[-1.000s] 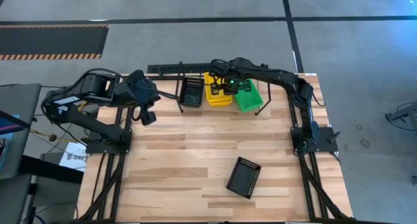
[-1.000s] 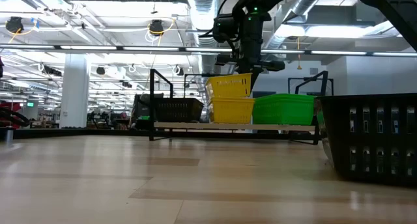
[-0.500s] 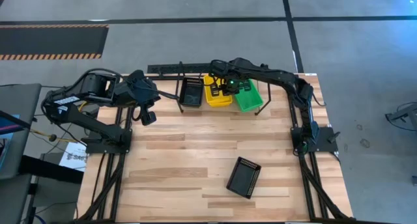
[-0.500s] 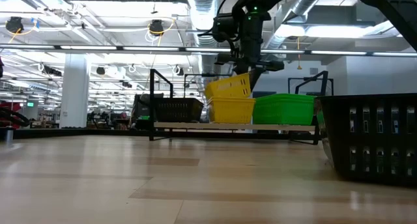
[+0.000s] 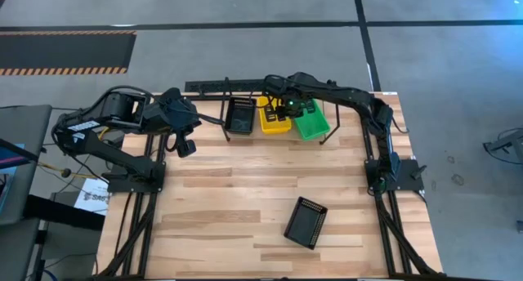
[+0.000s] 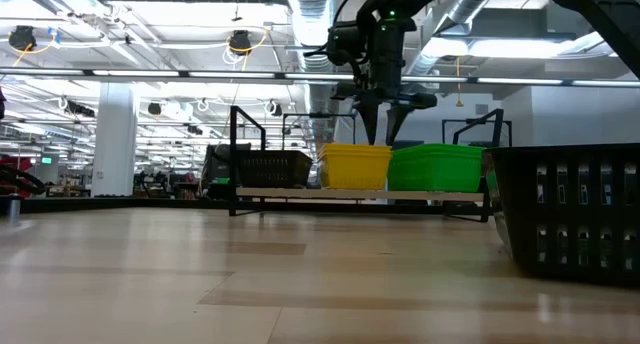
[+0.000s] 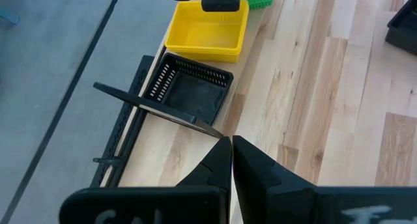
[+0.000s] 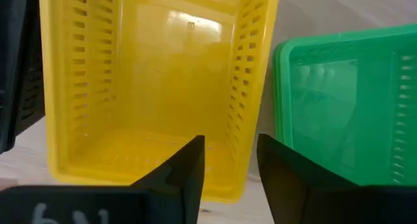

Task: Stack baskets on shelf by color
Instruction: Stack the yellow bin on top of the yellow bins on the shelf

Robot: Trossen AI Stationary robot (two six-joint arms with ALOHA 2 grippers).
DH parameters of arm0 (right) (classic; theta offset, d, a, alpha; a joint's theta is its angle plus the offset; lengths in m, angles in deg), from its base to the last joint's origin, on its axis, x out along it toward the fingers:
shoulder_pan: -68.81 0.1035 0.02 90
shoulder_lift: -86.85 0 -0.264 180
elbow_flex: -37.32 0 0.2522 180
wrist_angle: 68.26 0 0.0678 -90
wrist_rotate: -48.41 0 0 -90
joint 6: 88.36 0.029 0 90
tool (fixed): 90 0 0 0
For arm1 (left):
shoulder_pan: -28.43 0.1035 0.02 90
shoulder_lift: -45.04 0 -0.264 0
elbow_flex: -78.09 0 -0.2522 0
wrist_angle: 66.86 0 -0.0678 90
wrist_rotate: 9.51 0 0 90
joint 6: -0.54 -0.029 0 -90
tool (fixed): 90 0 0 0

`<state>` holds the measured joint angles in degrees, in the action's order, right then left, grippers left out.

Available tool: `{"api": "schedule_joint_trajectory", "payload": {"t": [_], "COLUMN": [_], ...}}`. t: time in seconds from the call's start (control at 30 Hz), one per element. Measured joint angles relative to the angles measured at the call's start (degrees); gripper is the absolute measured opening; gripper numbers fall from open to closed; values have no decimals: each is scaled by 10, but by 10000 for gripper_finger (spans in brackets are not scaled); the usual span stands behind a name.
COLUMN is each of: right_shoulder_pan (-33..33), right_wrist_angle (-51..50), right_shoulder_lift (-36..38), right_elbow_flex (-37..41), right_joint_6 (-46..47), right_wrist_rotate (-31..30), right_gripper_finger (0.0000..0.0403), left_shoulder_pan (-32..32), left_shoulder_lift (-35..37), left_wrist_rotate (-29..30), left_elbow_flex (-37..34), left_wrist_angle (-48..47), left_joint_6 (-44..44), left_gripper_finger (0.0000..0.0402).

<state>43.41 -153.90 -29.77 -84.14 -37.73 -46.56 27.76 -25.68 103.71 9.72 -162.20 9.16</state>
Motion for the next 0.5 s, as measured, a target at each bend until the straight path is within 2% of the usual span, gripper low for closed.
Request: {"api": "schedule_joint_trajectory", "payload": {"t": [0.23, 0.5], "right_shoulder_pan": [-10, -13], "right_wrist_angle": [-2, -20], "right_shoulder_lift": [0, 0], "right_elbow_flex": [0, -8], "right_joint_6": [-2, -16], "right_wrist_rotate": [1, 1], "right_gripper_finger": [162, 83], "left_shoulder_pan": [0, 0], "left_shoulder_lift": [0, 0], "left_wrist_rotate": [0, 0], "left_elbow_flex": [0, 0], "left_wrist_angle": [0, 0], "left_joint_6": [0, 0], "left_gripper_finger": [2, 2]}}
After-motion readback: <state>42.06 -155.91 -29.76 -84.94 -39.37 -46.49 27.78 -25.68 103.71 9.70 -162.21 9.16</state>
